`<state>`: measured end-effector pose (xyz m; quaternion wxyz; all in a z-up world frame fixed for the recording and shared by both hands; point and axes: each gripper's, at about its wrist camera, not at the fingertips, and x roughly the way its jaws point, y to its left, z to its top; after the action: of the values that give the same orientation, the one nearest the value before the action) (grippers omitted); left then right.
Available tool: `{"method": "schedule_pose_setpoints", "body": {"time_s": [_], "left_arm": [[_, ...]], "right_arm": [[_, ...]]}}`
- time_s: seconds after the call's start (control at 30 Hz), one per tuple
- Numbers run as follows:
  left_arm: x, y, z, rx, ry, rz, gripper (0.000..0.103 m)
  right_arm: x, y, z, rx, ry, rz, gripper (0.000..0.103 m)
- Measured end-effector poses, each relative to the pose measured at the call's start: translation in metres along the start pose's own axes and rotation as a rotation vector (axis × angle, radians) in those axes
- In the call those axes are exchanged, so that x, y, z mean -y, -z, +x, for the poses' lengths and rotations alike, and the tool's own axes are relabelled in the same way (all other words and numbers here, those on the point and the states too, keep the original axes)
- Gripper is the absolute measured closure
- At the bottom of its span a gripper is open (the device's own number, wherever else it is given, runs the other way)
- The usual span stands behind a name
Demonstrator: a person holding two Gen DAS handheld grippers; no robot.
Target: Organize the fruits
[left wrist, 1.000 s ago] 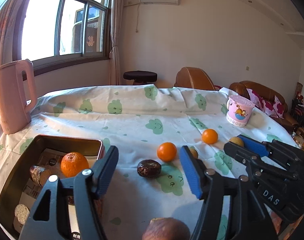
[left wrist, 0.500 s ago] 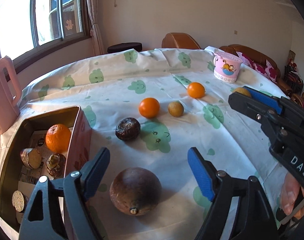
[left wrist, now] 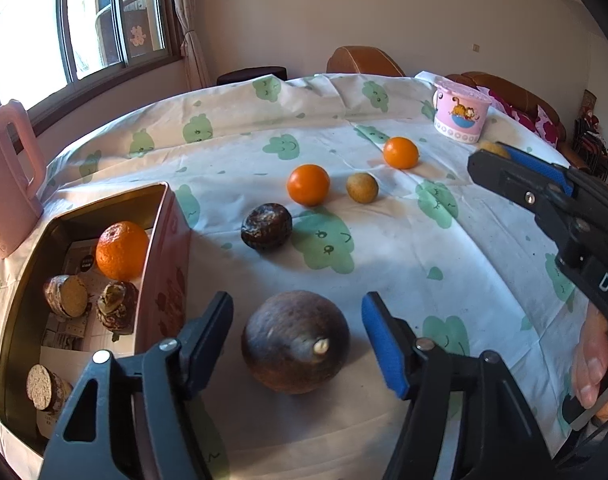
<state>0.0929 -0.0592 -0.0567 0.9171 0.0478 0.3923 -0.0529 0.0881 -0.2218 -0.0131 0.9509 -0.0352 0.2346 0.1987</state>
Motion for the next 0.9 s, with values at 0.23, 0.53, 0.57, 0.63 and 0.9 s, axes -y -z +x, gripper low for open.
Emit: {"method": "schedule_pose_setpoints", "body": {"time_s": [0.23, 0.53, 0.57, 0.63, 0.9], "left_arm": [[0.003, 0.003, -0.002, 0.002, -0.037, 0.046, 0.052], [0.013, 0.002, -0.002, 0.010, -0.067, 0.110, 0.053], [0.012, 0.002, -0.002, 0.012, -0.059, 0.104, 0.053], [0.009, 0.002, -0.003, 0.016, -0.033, 0.089, 0.053], [-0.003, 0.003, -0.017, 0.076, 0.028, 0.029, 0.053]], "right_arm": [[-0.001, 0.000, 0.000, 0.001, 0.006, -0.002, 0.075], [-0.001, 0.000, 0.001, 0.000, 0.000, 0.002, 0.075], [-0.001, 0.000, 0.001, 0.000, 0.001, 0.002, 0.075], [-0.002, 0.000, 0.000, 0.004, 0.003, -0.001, 0.075], [-0.008, -0.001, -0.002, 0.022, -0.012, -0.007, 0.075]]}}
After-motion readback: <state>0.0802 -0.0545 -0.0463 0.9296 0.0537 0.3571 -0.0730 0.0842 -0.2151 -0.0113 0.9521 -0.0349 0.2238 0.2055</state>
